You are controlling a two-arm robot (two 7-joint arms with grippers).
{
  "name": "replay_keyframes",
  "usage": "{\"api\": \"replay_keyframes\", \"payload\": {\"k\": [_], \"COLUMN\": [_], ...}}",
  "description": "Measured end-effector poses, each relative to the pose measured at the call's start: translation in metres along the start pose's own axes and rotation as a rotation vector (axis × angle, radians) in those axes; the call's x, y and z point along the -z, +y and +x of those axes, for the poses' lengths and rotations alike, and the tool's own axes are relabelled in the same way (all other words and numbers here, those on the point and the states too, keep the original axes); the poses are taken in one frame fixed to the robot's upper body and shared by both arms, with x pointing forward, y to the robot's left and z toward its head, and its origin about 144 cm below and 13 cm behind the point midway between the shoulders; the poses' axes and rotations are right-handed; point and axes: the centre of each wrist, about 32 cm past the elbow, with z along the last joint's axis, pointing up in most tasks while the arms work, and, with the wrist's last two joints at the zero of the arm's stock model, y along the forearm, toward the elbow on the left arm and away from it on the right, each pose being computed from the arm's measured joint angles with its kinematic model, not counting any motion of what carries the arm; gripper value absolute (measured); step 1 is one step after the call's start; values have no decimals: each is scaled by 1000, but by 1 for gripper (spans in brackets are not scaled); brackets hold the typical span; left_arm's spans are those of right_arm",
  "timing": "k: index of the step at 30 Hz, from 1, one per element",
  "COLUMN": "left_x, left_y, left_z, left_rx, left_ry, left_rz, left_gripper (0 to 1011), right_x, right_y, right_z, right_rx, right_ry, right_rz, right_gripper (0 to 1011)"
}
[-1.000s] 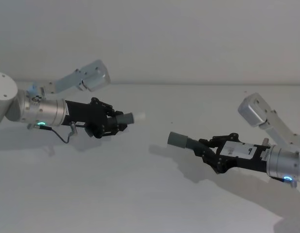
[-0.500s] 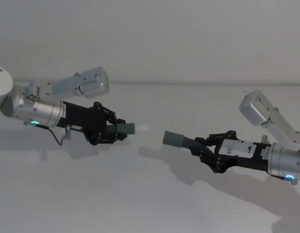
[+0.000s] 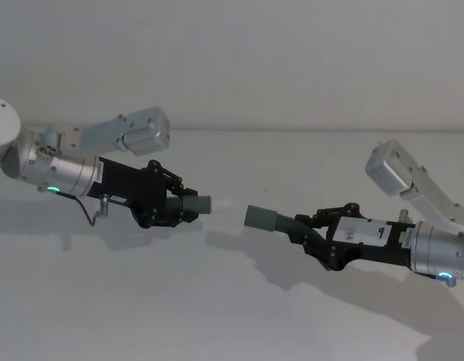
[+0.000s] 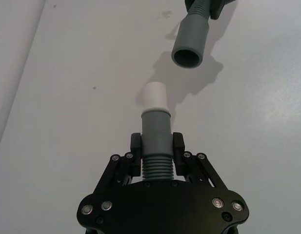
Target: Use both hands to pick up one end of the pipe from the table, align the ends, and insert them.
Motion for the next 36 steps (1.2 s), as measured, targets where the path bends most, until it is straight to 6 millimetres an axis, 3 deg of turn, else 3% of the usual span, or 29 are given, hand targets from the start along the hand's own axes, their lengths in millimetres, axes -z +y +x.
{"api": "replay_keyframes", "payload": {"k": [36], "left_x": [-5], "left_y": [0], "left_z": [0], "left_rx": [69], "left_ry": [7], "left_rz": [-68], "left_gripper": [365], "right_x": [-1], "right_y": [4], "right_z": [0], "right_rx": [-5], "right_ry": [-1], "right_rz": [2], "right_gripper": [264]}}
